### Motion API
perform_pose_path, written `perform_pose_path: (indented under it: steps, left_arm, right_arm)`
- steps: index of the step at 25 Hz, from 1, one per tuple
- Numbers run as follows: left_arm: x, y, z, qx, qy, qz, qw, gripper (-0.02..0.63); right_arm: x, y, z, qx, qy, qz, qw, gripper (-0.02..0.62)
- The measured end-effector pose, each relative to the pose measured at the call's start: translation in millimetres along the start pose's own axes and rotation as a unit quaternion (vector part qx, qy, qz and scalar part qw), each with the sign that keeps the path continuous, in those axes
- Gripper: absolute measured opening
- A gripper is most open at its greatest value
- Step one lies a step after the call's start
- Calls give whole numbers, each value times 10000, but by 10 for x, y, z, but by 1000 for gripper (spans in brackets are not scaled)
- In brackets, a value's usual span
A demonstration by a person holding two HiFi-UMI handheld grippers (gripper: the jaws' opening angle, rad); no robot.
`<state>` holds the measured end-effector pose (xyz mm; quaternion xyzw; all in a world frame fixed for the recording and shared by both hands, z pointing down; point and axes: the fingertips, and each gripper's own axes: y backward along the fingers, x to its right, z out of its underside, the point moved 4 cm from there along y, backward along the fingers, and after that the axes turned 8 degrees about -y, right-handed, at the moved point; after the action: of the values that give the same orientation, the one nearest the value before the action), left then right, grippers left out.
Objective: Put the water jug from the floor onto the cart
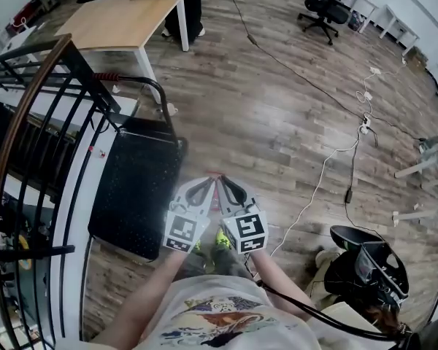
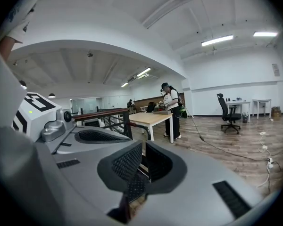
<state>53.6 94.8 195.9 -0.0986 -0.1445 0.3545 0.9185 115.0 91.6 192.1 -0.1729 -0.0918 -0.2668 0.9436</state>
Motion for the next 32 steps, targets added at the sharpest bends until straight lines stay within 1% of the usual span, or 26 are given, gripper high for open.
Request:
perform_pose_path:
  steps: [3,6,8,11,14,16,19,21,25,28,32]
  left_arm:
    - [28,-196,161,35,95,-172,9998,18]
    - [-23,-346,197,31,165,-284,9995,18]
    - [-91,-440,251,-4,192,-330,9993,18]
    - [-146,-579,458,-124,193,-346,9991,18]
    - [-214,-739,724,-349,47,-322,9989,18]
    - [-238,-856,944,-473,4,-283,9985,20]
    - [-231,-1027,1273,-592,101,-214,9980,29]
    - [-215,-1127,1484,-664,187,-190,9974,43]
    - [-227,-1272,1955,-821,320,-59,9961,86]
    - [-220,-1367,2288,-908,340,-4,9953,107]
    - [-221,-1553,2597,-894,314,-32,9955,115]
  right_arm:
    - [181,-93,151,32,-39,-155,9999,23]
    - [311,-206,154,49,-64,-238,9997,23]
    - [370,-316,169,37,-35,-268,9996,23]
    - [460,-472,338,-102,64,-265,9996,23]
    - [554,-662,545,-258,177,-238,9992,25]
    - [638,-797,730,-348,140,-200,9991,27]
    - [804,-958,1022,-472,26,-98,9988,44]
    - [922,-1046,1210,-562,-38,-30,9984,69]
    - [1087,-1268,1609,-768,-102,150,9969,109]
    - [1184,-1410,1905,-898,-81,238,9956,135]
    - [1345,-1573,2186,-911,-184,355,9950,141]
